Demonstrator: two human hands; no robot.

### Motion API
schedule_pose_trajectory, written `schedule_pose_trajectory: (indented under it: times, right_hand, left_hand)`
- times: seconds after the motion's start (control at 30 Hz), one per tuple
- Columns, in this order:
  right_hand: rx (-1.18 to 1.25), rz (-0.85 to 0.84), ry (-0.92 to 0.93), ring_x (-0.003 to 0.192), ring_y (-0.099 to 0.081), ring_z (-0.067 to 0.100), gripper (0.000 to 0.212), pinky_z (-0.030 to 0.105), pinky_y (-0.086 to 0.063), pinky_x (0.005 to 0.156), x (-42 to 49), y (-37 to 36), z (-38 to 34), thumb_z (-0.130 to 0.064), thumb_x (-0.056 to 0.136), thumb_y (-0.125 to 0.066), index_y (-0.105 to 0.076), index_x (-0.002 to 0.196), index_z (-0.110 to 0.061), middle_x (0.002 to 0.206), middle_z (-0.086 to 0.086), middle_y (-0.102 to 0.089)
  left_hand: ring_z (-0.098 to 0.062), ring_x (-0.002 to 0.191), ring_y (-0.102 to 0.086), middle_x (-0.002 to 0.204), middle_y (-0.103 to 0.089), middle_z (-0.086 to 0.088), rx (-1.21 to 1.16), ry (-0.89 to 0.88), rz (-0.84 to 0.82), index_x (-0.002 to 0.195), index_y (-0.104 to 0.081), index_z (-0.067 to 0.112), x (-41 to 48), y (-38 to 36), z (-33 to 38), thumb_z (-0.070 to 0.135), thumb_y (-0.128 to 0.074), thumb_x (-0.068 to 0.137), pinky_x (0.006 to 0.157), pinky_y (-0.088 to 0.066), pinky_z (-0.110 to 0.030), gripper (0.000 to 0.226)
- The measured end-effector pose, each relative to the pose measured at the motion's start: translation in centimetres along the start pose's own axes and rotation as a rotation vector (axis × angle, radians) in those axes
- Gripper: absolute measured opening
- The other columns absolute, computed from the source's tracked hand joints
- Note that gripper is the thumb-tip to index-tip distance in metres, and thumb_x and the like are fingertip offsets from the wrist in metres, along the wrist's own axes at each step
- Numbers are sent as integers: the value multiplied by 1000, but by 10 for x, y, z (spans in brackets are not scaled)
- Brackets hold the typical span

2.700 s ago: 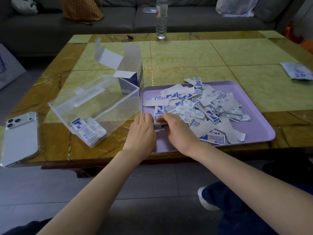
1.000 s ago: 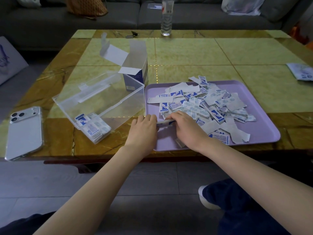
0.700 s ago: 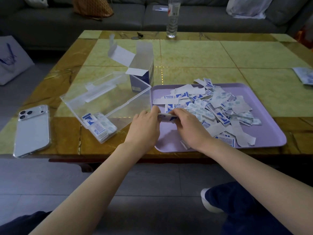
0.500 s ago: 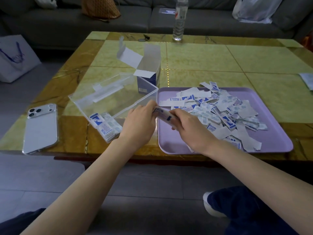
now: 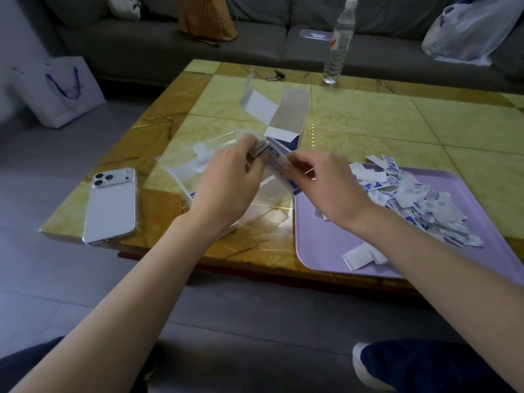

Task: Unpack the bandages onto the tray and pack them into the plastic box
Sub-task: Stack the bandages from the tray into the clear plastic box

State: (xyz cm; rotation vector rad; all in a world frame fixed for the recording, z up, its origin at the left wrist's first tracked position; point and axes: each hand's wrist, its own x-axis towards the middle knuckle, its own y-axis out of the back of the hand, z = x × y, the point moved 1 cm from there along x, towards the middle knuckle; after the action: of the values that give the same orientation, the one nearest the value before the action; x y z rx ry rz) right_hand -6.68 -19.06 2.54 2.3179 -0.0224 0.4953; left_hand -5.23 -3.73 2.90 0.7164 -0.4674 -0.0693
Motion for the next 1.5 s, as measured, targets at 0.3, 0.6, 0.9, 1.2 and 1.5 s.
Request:
schedule_pose_trajectory:
  times: [0.3,0.6,0.9,1.2,1.5]
  right_hand:
    - [-158,-98,-92,70,-53,24,21,33,-42,65,59,-39,-5,-18,90,-57,-64,74,-6,74,11,-62]
    - [-532,-545,-306,55,-46,21,30,24,-33,48,92,-87,-2,-14,84,-60,-47,58,-9,55,5,-42]
    - [-721,-771,-340,77,-60,24,21,27,-44,59,92,-107,-14,-23,89,-61,-58,78,-5,93,11,-59]
    - [-624,-783,-376,75,-54,25,30,27,-41,67,95,-116,-5,-23,83,-69,-51,67,-5,75,8,-56]
    - [-584,-753,-367,74,-61,25,16,29,-49,69,95,-119,-3,-19,83,-69,-62,80,-5,81,10,-62]
  left_hand:
    - [-23,116,-37,123,-47,-5,276,203,159,127,-45,14,-31,25,-63,5,-45,91,97,-25,-35,37]
    - [-21,133,-22,144,-32,-3,311,343,54,138,-36,16,-47,21,-76,24,-39,97,105,-20,-36,42]
    - [-21,134,-23,150,-24,-2,316,359,33,140,-33,14,-51,18,-80,31,-34,99,105,-20,-36,44]
    - [-21,132,-25,150,-24,-1,299,362,31,139,-33,14,-50,18,-82,31,-33,99,104,-20,-34,44]
    - [-21,132,-27,150,-24,-2,304,362,29,139,-33,13,-48,16,-83,30,-33,98,104,-21,-35,44]
